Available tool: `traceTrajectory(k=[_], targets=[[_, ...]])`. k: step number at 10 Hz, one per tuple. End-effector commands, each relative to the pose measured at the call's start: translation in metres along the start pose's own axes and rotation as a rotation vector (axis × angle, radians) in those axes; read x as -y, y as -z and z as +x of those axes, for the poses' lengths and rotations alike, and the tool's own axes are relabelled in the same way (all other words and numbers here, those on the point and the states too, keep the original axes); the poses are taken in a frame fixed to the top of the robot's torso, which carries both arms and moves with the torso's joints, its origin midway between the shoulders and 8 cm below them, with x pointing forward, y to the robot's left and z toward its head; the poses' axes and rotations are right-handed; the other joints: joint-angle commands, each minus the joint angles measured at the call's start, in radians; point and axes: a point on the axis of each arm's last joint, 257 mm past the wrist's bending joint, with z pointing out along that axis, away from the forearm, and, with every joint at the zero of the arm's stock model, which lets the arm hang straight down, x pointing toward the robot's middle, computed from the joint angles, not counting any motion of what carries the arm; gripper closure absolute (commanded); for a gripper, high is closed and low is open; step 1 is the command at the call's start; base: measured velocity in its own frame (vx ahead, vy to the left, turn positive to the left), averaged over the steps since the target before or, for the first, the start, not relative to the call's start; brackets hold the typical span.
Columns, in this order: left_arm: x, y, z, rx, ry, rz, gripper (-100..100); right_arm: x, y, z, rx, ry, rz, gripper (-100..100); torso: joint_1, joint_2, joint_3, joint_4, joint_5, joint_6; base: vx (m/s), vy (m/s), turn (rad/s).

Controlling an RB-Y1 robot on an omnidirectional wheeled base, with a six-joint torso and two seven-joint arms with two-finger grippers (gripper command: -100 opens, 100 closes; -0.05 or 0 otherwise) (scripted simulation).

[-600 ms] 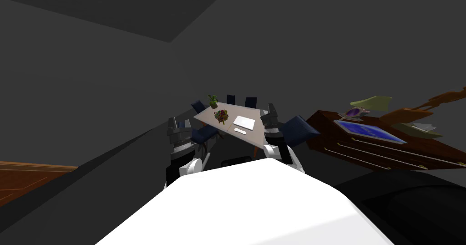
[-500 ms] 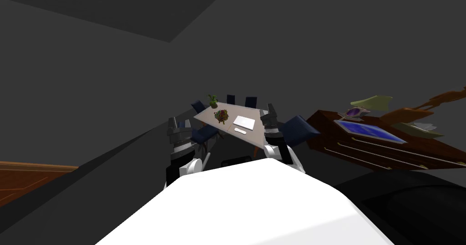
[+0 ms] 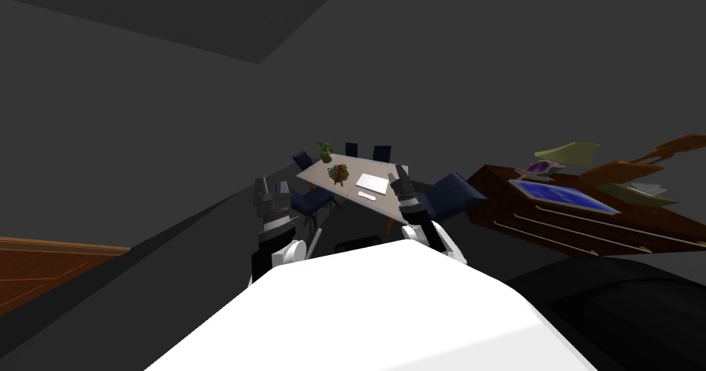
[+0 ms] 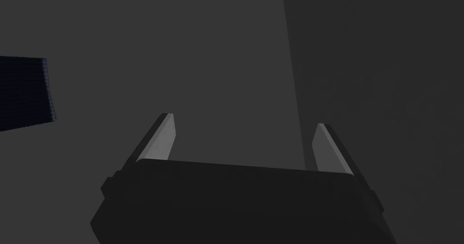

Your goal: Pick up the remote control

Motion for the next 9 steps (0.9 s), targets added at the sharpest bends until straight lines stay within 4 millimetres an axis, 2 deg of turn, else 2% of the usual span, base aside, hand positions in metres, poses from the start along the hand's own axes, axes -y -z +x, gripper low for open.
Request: traceTrajectory(k=[1, 5, 7, 9], targets=[[0.000, 0.000, 0.000, 0.000, 0.000, 0.000, 0, 0.007, 0.002, 0.004, -0.025, 0.012, 0.020, -100, 0.000, 0.000, 0.000, 0.000, 0.000, 0.000, -0.035, 0.069, 0.009], [0.000, 0.000, 0.000, 0.000, 0.000, 0.000, 0, 0.065, 0.036, 0.034, -0.169, 0.072, 0.169, -100, 0.001, -0.001, -0.001, 0.000, 0.000, 0.000, -0.034, 0.104, 0.092], [0.000, 0.000, 0.000, 0.000, 0.000, 0.000, 0, 0.102, 0.064, 0.049, -0.239, 0.101, 0.262, -100, 0.003, -0.003, -0.001, 0.000, 0.001, 0.000, -0.006, 0.145, 0.165], [0.000, 0.000, 0.000, 0.000, 0.000, 0.000, 0, 0.140, 0.101, 0.063, -0.317, 0.136, 0.366, -100, 0.002, -0.004, -0.002, -0.001, 0.000, 0.000, 0.011, 0.129, 0.233]])
